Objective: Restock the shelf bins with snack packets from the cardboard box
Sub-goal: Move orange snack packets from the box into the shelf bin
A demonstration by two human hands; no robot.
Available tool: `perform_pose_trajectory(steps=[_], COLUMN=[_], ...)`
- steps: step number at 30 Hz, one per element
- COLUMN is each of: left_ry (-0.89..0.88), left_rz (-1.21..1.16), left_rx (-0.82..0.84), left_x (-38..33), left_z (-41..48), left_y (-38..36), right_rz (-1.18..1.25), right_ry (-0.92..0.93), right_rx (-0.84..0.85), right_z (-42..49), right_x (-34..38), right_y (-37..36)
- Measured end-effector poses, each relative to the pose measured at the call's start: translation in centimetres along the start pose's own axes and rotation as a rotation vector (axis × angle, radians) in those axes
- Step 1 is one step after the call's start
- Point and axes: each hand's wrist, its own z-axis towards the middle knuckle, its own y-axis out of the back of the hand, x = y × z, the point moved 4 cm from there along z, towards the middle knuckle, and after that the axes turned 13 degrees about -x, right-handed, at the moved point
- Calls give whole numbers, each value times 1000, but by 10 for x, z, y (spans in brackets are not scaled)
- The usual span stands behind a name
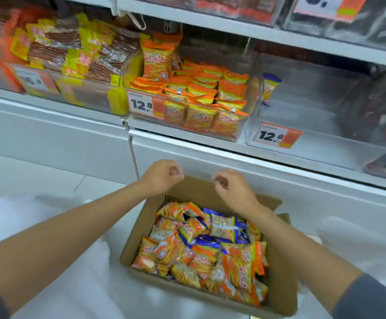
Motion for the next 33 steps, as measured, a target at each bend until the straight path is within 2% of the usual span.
perform_pose_trajectory(steps=[2,4,8,10,15,19,21,24,27,28,30,32,33], left_ry=[58,98,142,155,204,217,226,250,320,337,382,468,497], left_rz=[27,43,53,43,23,1,8,24,-25,-45,-136,-348,-441], left_rx=[-6,-18,-20,-30,-15,-28,-34,-106,-202,-183,-37,123,140], left_x=[22,41,59,63,69,62,57,53,46,42,34,31,32], left_z=[-6,-8,-9,-11,-17,-18,-20,-21,-23,-24,-29,-35,-38], left_y=[-8,-10,-13,-14,-15,-18,-20,-17,-11,-13,-22,-34,-38], right_rz=[28,105,354,367,342,569,523,487,586,679,907,975,955], right_ry=[-129,-260,-667,-755,-788,-823,-744,-683,-702,-735,-770,-723,-699], right_rx=[110,151,238,272,280,350,369,281,178,165,180,215,239], right_z=[-23,-34,-30,-25,-27,-34,-35,-36,-39,-40,-44,-49,-53], right_x=[-29,-47,-56,-55,-47,-42,-39,-38,-35,-32,-20,-10,-7], right_y=[-20,-45,-114,-148,-181,-179,-171,-149,-117,-108,-90,-78,-76])
